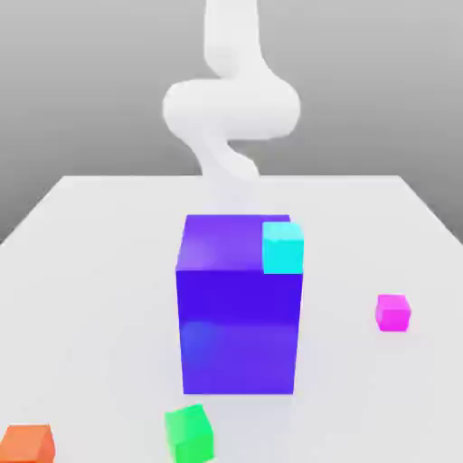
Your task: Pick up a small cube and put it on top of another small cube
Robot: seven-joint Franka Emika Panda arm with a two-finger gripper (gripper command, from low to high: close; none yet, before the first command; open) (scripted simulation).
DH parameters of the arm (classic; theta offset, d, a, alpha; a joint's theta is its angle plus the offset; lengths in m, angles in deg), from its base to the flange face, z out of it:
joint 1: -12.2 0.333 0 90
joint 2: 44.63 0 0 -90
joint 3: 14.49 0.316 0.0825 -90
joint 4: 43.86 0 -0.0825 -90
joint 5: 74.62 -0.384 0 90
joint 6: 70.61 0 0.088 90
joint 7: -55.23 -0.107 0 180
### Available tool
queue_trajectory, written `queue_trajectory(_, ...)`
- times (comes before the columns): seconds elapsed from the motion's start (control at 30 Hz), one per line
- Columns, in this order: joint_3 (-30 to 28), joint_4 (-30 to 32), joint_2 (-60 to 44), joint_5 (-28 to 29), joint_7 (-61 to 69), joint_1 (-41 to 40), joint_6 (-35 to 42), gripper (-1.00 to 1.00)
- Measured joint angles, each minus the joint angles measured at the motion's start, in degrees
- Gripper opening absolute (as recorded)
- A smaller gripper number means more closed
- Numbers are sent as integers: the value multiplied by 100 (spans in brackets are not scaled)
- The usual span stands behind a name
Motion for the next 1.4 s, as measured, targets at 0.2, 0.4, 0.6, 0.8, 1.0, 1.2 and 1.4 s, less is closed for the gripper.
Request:
queue_trajectory(0.2,59,575,-863,-341,845,897,-585,0)
queue_trajectory(0.4,246,1132,-1702,-629,1631,1721,-1152,0)
queue_trajectory(0.6,567,1690,-2534,-821,2345,2452,-1723,0)
queue_trajectory(0.8,1004,2254,-3356,-772,2885,3042,-2312,0)
queue_trajectory(1.0,1408,2827,-4175,-34,2942,3580,-2918,0)
queue_trajectory(1.2,627,2730,-5335,1105,2250,4145,-3825,0)
queue_trajectory(1.4,256,2633,-5864,1275,2096,4482,-4251,-100)
